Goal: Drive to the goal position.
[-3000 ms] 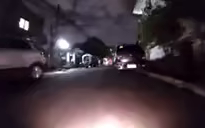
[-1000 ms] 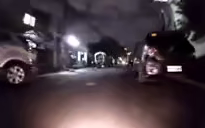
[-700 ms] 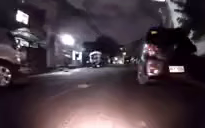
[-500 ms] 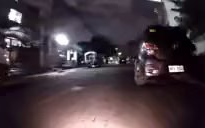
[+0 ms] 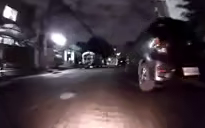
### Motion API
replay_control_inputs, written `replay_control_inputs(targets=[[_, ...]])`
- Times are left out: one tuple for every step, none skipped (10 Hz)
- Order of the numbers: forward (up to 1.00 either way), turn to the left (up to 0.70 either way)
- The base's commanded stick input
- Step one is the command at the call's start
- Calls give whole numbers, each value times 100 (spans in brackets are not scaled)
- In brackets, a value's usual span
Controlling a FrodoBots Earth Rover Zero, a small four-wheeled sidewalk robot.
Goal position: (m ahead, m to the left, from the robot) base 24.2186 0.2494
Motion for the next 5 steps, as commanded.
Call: replay_control_inputs(targets=[[100,0],[100,15],[100,27],[100,27],[100,7]])
